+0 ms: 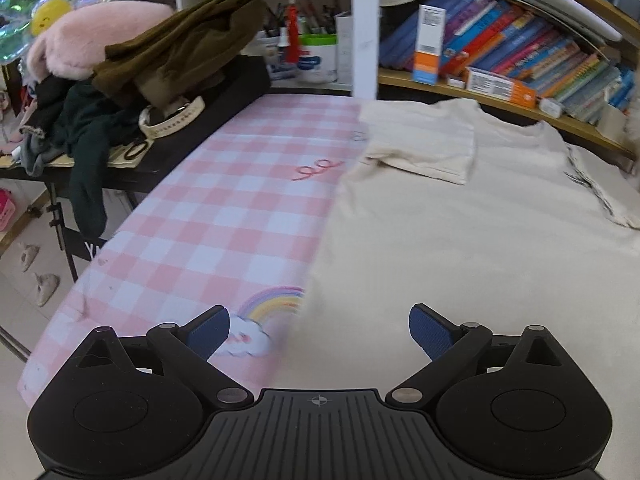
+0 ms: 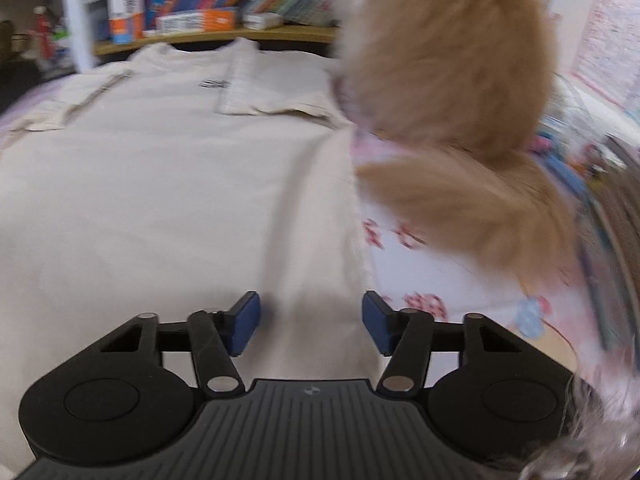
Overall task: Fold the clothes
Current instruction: 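Grasp the shirt side edge with the right gripper while the left gripper pinches the body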
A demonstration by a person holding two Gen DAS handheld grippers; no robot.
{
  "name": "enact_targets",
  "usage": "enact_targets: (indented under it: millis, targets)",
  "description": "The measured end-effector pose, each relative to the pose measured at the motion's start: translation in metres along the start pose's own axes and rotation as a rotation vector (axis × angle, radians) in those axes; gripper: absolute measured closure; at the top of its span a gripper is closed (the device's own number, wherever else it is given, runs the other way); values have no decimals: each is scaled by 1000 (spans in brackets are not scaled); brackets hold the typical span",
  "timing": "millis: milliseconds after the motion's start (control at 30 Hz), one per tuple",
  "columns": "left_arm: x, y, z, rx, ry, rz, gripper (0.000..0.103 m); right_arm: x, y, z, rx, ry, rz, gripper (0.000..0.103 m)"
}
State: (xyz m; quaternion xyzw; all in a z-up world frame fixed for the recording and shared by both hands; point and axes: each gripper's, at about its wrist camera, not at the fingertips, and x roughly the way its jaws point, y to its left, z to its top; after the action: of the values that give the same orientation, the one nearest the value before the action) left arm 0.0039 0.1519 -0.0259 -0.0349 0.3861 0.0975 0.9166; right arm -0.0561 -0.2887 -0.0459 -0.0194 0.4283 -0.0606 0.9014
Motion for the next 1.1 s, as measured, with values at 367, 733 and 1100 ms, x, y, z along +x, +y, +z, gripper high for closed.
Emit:
enact_targets:
  millis: [367,733,1100]
  targets:
    - [79,-3,69,23,-27,-63,23,8,-10,9,140,35,-5,50]
    - [109,-4,85,-12,-23,-76,91,11,-8,17,130,47,37,79]
    - [118,39,94,-120,-28,-2,103,13,3,20,94,41,79,93]
